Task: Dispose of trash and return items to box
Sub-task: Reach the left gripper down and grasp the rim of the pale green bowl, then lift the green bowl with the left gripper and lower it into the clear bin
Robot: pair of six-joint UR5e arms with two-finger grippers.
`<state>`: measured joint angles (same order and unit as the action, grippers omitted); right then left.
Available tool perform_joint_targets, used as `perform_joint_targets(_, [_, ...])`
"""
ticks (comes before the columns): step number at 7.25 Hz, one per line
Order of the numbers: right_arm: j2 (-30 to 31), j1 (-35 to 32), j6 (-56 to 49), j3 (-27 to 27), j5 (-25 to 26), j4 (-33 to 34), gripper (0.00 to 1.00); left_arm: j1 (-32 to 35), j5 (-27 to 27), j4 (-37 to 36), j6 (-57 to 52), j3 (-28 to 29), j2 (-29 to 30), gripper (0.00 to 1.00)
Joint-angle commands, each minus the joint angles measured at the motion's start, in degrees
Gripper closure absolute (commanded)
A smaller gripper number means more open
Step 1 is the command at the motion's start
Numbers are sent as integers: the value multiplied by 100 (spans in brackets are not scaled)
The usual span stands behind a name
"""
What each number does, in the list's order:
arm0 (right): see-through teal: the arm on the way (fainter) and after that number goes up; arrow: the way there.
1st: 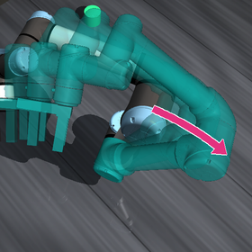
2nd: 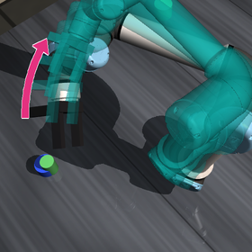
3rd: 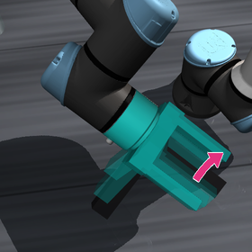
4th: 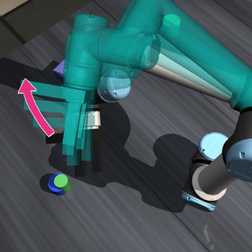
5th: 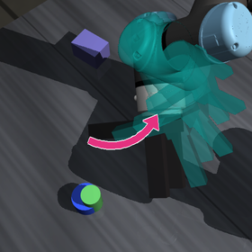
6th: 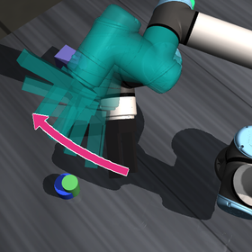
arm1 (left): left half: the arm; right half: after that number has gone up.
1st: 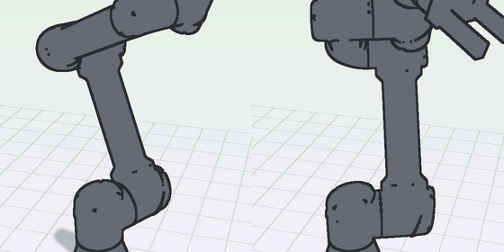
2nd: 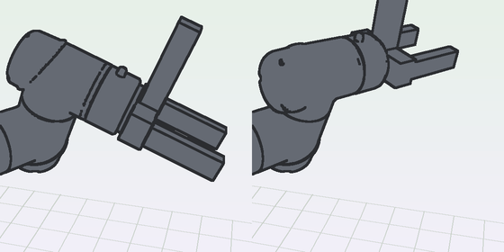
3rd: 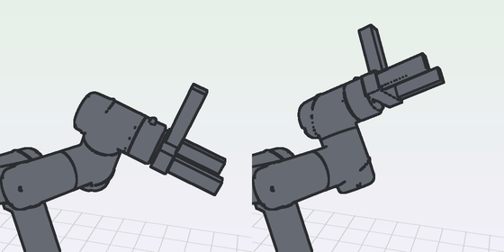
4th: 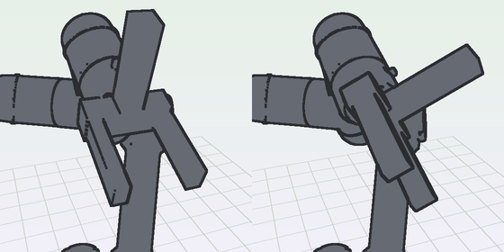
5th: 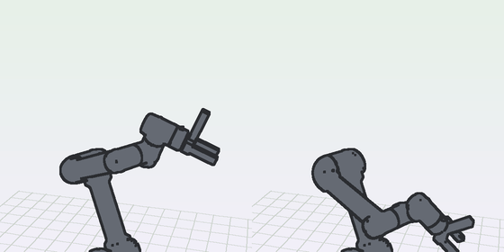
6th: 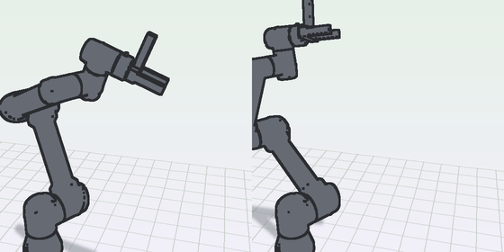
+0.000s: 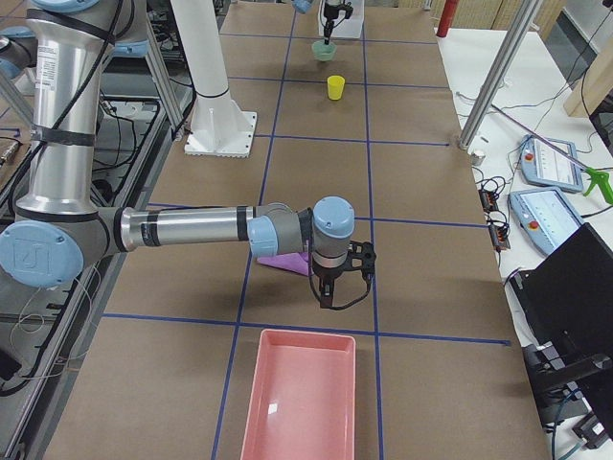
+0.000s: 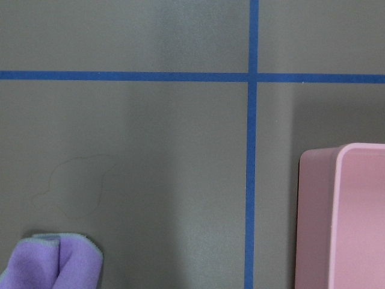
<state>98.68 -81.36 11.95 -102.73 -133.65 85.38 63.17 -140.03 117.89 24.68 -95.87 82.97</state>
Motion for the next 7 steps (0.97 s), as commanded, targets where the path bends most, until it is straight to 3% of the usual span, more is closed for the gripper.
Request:
perform_joint_targets(1, [-24,32,9,-1,6,-3,0,483,-235,-247,-512,59,18,100])
perform_joint_targets(3, [-86,50,9,-1,15,-3,0,1587,-165,-2216,-2624,146,638,100])
perform_joint_targets(4, [-104,59,96,-10,15,-3,0,2167,-156,-2957,-3679,617,1138,100])
perform_joint_targets(7, [-148,330,805,-27,15,-414,0,3068,-165,-3044,-5242,2165,1643,100])
